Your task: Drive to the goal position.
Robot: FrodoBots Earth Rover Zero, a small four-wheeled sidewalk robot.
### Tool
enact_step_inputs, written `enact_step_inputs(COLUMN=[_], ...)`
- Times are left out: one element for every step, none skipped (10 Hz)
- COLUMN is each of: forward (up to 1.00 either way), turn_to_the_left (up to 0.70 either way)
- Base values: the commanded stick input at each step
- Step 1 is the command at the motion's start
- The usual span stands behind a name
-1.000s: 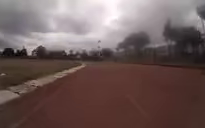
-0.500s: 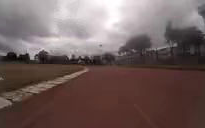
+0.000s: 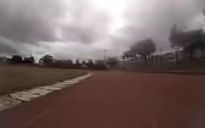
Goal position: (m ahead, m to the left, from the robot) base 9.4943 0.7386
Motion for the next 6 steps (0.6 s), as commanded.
enact_step_inputs(forward=[1.0, 1.0, 1.0, 1.0, 1.0, 1.0], turn_to_the_left=[0.0, 0.0, 0.0, 0.0, 0.0, 0.0])
